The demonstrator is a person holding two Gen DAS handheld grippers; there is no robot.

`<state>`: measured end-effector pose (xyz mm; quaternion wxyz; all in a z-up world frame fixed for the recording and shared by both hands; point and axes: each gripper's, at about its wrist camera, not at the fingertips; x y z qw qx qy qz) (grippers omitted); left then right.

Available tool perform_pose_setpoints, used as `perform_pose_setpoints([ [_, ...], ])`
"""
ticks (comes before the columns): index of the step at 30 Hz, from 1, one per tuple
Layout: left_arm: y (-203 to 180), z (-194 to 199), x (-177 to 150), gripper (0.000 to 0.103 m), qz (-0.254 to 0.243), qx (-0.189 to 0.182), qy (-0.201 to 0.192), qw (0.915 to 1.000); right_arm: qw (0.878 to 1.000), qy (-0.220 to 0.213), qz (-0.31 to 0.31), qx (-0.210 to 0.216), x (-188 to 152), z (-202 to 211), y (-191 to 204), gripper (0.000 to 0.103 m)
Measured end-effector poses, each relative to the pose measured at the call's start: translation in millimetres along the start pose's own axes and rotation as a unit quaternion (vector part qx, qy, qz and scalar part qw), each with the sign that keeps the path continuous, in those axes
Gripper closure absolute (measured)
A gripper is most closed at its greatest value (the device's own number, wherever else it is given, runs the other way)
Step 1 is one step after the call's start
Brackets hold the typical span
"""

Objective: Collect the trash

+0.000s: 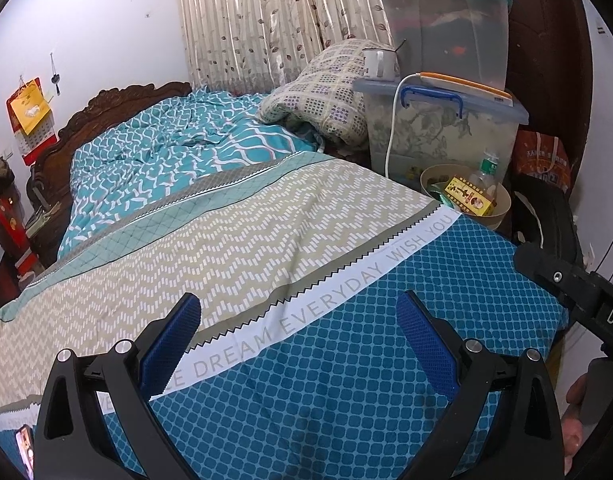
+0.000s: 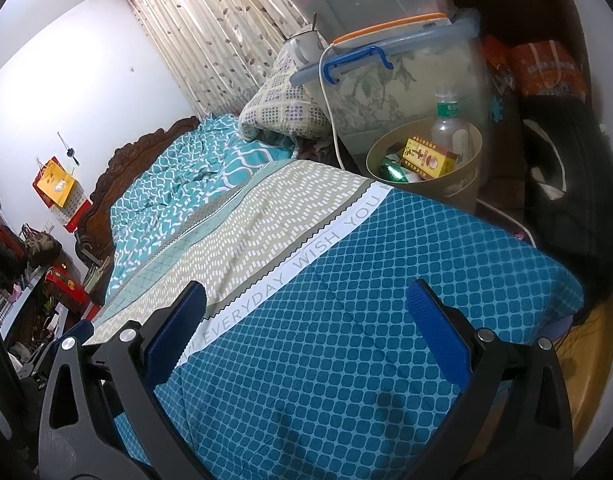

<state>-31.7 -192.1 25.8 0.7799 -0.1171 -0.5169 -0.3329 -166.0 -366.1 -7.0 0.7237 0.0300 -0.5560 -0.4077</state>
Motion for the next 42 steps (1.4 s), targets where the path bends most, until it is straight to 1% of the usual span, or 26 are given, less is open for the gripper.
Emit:
perform_pose_setpoints([
  [30, -4.7, 0.1, -5.6, 0.009, -0.01, -0.004, 0.001, 0.9999, 1.0, 0.0, -0.001, 0.0, -1.6, 0.3, 0.5, 0.004],
  [35, -6.0, 5.1, -6.5, 0.009, -0.013, -0.002, -0.017, 0.9998, 1.0, 0.0, 0.0, -0.001, -2.6, 0.4, 1.6, 0.004],
  [42, -5.6, 7.1, -5.7, 0.009, -0.012, -0.007, -0.015, 0.9998, 1.0, 0.001, -0.002, 0.0, -4.3, 0.7, 2.1, 0.004],
])
Point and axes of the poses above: each gripper's, at about its wrist camera, not at the fingertips, and z roughly against the way its jaws point, y to its left, x to its top, and after that the axes turned 13 degrees about -y, right-handed
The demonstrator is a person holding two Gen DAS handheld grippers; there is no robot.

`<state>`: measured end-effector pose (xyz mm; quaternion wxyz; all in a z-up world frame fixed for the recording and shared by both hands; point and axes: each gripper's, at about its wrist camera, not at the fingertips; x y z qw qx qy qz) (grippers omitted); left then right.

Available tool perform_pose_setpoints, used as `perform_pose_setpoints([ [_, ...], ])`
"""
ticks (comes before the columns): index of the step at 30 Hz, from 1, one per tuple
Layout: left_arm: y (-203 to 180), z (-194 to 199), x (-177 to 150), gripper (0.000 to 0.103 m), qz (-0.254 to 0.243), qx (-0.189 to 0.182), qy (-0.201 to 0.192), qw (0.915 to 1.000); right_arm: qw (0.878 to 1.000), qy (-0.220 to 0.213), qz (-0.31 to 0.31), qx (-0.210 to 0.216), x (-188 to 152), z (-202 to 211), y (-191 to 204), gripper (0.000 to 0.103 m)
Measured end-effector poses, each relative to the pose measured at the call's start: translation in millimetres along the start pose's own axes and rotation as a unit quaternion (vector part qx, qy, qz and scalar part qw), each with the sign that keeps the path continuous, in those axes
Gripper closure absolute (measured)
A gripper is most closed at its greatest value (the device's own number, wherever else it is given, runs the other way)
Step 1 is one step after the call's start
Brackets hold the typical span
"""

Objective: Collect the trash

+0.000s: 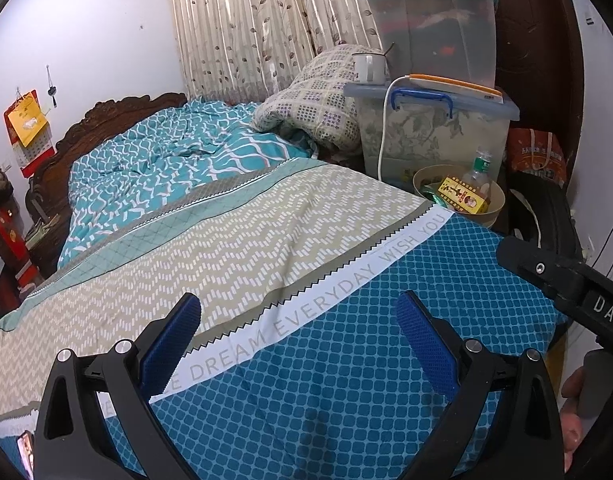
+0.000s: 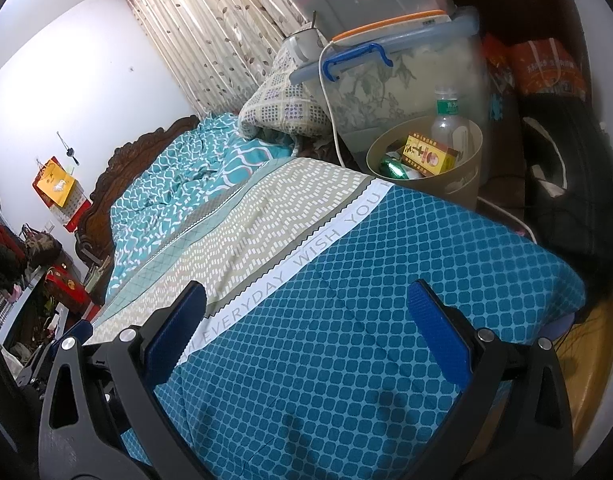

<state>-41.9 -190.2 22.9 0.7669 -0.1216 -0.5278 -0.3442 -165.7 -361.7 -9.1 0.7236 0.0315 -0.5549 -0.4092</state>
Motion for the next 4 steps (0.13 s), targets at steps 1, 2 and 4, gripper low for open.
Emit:
perform_pose_setpoints([
  [1, -0.1, -0.2, 0.5, 0.009, 0.0, 0.0, 0.0, 1.0, 1.0, 0.0, 0.001, 0.0, 0.3, -0.2, -0.2, 0.004],
  [2, 0.7, 0.0, 0.3, 0.009, 0.001, 0.001, 0.0, 1.0, 1.0, 0.0, 0.001, -0.001, -0.2, -0.1, 0.1, 0.004],
  [4, 0.4, -0.2, 0.6, 0.009, 0.002, 0.001, 0.0, 1.0, 1.0, 0.0, 0.0, 0.0, 0.3, -0.2, -0.4, 0.004],
])
Point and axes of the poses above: each gripper's, at about its wrist camera, not at the fingertips, and z roughly against the way its jaws point, y to its left, x to its top, and after that the axes turned 13 degrees about -y, right-handed
